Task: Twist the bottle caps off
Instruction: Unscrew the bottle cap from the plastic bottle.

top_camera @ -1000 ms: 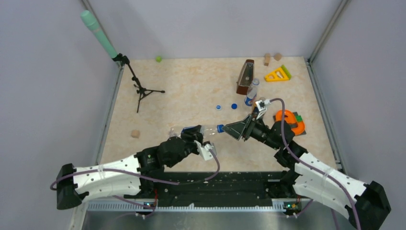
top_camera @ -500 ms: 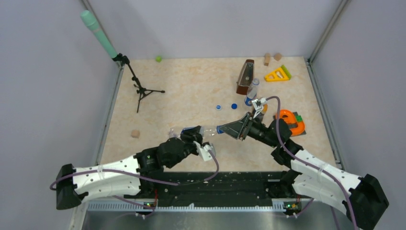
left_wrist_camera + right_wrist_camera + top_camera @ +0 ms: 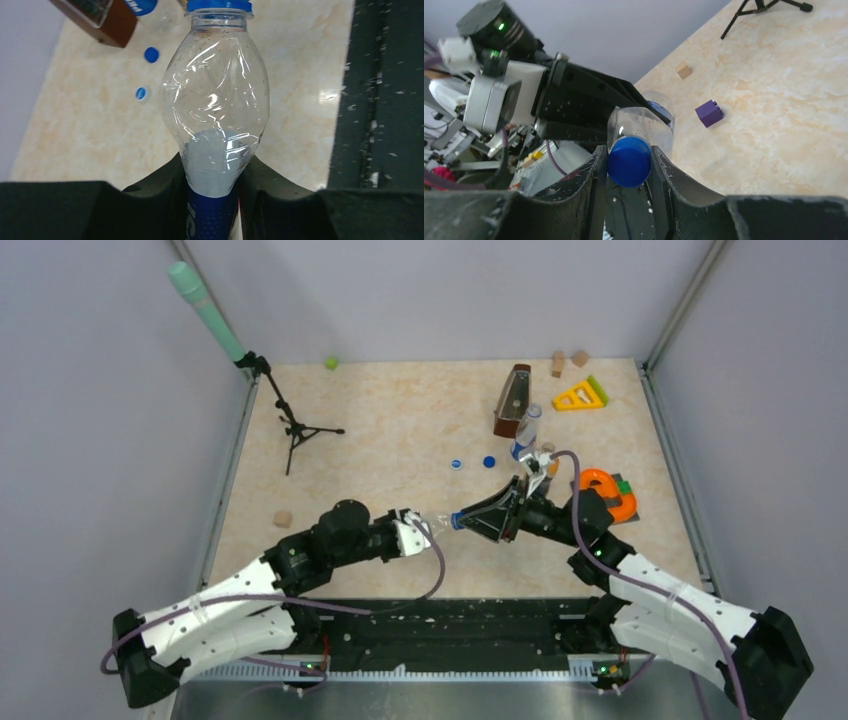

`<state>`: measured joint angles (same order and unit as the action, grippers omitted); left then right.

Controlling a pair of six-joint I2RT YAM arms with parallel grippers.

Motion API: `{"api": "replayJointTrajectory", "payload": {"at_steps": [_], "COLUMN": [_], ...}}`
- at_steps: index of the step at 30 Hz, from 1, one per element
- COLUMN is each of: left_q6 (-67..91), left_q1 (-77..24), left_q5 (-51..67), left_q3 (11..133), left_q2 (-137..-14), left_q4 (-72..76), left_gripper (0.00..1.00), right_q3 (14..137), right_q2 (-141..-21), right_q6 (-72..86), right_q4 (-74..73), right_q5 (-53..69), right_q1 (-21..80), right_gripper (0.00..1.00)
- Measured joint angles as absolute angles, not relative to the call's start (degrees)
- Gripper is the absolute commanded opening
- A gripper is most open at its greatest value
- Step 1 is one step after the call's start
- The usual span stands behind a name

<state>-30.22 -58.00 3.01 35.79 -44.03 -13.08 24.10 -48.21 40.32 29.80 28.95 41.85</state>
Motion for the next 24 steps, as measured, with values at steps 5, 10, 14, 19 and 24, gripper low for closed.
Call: {"api": "replayJointTrajectory", "payload": {"at_steps": [5,10,14,19,24], "left_q6": [-23.94,-21.58,-21.10,-21.15,-22.74], "left_q1": [-48.86,-45.08,-44.73,-44.80,-44.93], "left_q5": [21.30,31.90,34.68,34.02,28.62], "left_q3": [41.56,48.97,52.34,52.29,44.34], "left_q2": [-48.45,-55.92,-58.89,-58.26,-49.15], "left_q4": [-19.75,-27.77,-33.80,-34.94,-23.75], "left_gripper": [0.00,0.00,0.00,0.00,0.00], "right_q3": [24.03,23.97,22.79,22.39,22.04], "right_q2": [-47.40,-46.44,-46.15,-46.11,-44.71], "right_q6": [35.66,32.91,31.59,31.00,31.94], "right_q4": [31.16,31.07,31.29,30.68,28.12], "right_q5": [31.31,32.10,33.39,34.35,32.51], "right_q1": [41.80,41.23,41.19,41.23,41.85], "right_gripper": [0.03,0.05,0.16,0.49,0.61]}}
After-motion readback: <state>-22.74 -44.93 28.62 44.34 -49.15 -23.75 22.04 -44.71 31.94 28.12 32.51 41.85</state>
